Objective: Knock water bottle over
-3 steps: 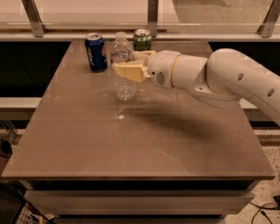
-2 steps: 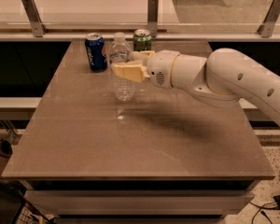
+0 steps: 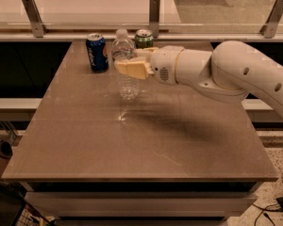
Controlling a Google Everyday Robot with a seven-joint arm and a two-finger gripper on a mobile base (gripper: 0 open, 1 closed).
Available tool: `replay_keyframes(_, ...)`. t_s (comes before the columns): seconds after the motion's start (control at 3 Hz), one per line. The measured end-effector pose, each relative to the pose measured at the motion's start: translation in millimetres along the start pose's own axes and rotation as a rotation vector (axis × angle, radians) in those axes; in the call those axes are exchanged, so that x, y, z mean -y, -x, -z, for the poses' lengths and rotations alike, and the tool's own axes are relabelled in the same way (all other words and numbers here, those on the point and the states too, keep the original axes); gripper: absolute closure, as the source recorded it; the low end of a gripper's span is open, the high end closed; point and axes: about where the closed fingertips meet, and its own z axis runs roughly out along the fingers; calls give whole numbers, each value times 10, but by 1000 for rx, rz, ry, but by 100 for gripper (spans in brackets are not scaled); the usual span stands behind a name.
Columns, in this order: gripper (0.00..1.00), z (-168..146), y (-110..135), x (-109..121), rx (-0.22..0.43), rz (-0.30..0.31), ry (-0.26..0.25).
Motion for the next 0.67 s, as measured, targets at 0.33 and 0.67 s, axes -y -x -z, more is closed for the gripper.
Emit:
replay_keyframes(0.33,100,105,54,32,-58,5,-22)
replay_keyframes(0.67,100,235,70,23,-145,14,-51)
